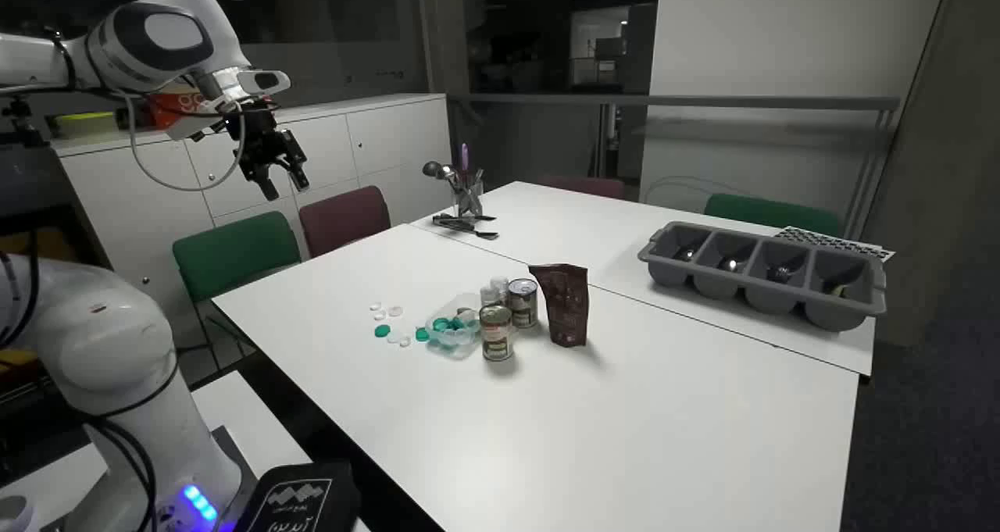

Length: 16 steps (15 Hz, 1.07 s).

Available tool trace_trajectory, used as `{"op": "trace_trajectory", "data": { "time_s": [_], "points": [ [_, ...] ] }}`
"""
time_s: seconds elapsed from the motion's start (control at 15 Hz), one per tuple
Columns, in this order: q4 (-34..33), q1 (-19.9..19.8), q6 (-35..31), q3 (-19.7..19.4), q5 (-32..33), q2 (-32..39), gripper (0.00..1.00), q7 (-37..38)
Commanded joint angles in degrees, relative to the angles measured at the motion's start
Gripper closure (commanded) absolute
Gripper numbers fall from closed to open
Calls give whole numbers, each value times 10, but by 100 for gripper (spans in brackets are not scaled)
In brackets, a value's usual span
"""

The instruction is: Put one white cap in the transparent bowl

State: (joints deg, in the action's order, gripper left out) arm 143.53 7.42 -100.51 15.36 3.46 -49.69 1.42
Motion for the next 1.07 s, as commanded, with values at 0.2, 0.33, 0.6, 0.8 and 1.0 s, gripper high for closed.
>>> {"op": "trace_trajectory", "data": {
  "time_s": [0.2, 0.33, 0.6, 0.8, 1.0],
  "points": [
    [-2, 13, 2, -9, 8, 4, 0, 8],
    [-4, 14, -15, -14, 30, 20, 0, -22],
    [-28, 22, -127, -61, 62, 126, 0, -141],
    [-44, 27, -213, -88, 89, 196, 0, -224],
    [-71, 43, -260, -118, 74, 260, 0, -318]
  ]
}}
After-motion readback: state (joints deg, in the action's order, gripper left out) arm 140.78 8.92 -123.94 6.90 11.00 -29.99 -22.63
